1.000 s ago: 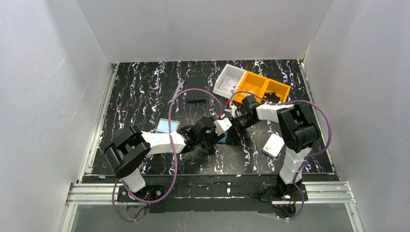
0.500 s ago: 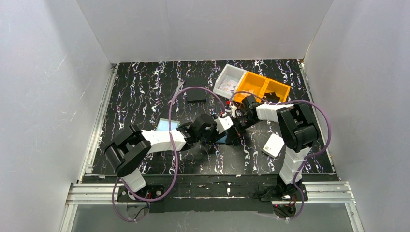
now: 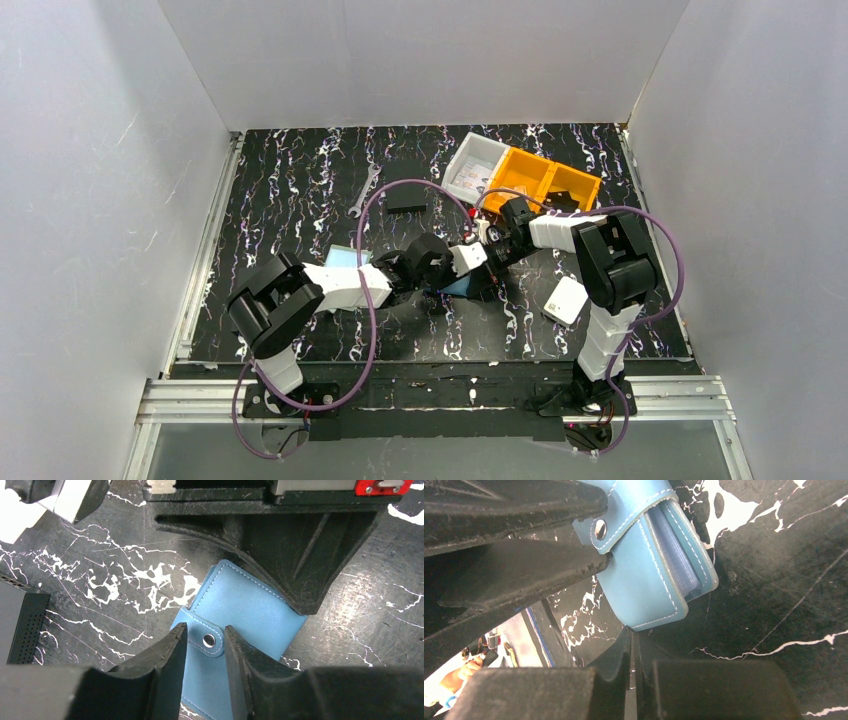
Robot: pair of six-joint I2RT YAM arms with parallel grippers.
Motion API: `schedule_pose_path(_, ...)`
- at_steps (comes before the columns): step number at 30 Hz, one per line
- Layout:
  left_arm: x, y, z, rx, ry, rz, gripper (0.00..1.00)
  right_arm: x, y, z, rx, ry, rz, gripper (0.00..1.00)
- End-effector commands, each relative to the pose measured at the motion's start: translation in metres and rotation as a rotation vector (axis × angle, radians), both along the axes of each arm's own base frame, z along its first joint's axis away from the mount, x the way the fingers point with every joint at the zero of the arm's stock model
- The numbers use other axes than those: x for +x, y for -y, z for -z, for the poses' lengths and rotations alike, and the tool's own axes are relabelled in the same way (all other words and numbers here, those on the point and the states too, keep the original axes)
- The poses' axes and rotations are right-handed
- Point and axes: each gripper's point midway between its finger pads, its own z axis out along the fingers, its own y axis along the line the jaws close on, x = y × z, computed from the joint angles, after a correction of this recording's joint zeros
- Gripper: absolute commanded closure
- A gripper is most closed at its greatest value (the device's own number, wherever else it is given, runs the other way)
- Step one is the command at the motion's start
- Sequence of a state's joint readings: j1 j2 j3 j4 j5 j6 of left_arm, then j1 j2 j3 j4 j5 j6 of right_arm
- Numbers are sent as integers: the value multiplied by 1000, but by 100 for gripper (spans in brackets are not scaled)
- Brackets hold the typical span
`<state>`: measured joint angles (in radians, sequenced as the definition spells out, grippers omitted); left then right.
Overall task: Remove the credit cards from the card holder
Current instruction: Open the card holder at the center of the board.
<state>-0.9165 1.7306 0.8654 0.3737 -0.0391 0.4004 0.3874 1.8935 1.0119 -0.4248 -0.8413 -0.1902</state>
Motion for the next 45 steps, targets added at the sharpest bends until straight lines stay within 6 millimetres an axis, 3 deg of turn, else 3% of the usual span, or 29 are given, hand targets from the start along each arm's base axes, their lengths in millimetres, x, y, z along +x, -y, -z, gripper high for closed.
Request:
schedule_pose_path(1,16,-21,-5,6,6,-78,74,5,16,29,-126,41,-14,91)
schedule_pose_path(6,17,-30,-7,-16,-61,-108,100,6,16,28,-129,46,-14,91)
schedule_pose_path(13,12,-30,-16,-59,-165,-137,100,7,17,26,-132,63,-22,91)
schedule_pose_path(16,10,-34,-17,-59,-196,-171,100,7,11,11,-66,89,-49,90)
schedule_pose_path(21,7,-41,-15,-49,-252,-233,100,6,-1,-17,56,147,-84,73)
schedule_pose_path(27,7,-46,-22,-107,-305,-363,100,5,-12,-22,122,87,-31,51)
schedule_pose_path(34,-7,-38,-25,-265,-454,-499,100,31,-30,-30,170,87,137,33)
schedule_pose_path(38,-20,-28,-21,-347,-581,-548,100,34,-35,-15,116,67,165,33)
schedule_pose_path(42,-28,-22,-16,-441,-684,-596,100,34,-26,4,21,58,196,36)
schedule_pose_path(45,-29,-29,-11,-544,-728,-692,100,26,-25,16,2,-4,178,58)
